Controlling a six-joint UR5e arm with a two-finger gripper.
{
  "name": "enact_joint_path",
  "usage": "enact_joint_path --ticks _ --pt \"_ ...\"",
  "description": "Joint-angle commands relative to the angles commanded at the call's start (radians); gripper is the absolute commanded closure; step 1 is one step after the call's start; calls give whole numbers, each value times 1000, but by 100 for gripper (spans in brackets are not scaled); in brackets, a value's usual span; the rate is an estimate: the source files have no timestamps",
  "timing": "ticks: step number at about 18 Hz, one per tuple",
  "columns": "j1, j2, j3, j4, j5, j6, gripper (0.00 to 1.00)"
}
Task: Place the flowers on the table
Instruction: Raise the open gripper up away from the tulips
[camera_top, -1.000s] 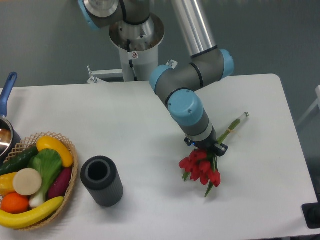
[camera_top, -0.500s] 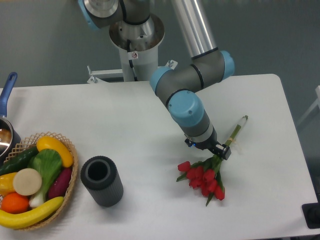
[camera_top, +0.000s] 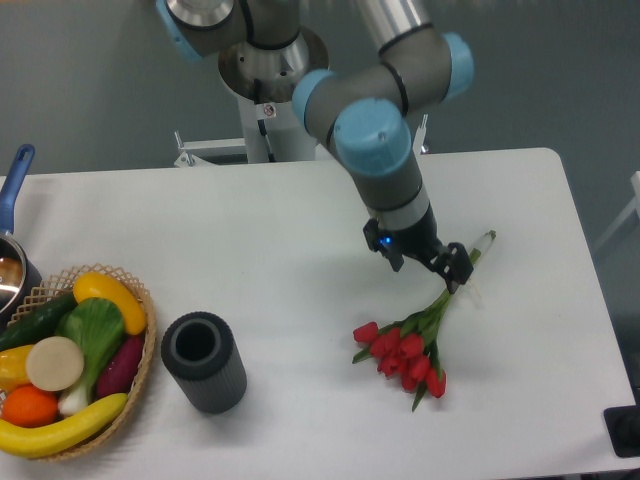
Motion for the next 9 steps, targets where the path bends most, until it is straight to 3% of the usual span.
enact_joint_path --ticks 2,5,9 --pt "61 38 15 -72 -104 24 0" --pt "153 87 37 -193 -192 214 0" --pt "250 130 29 -264 -261 412 0"
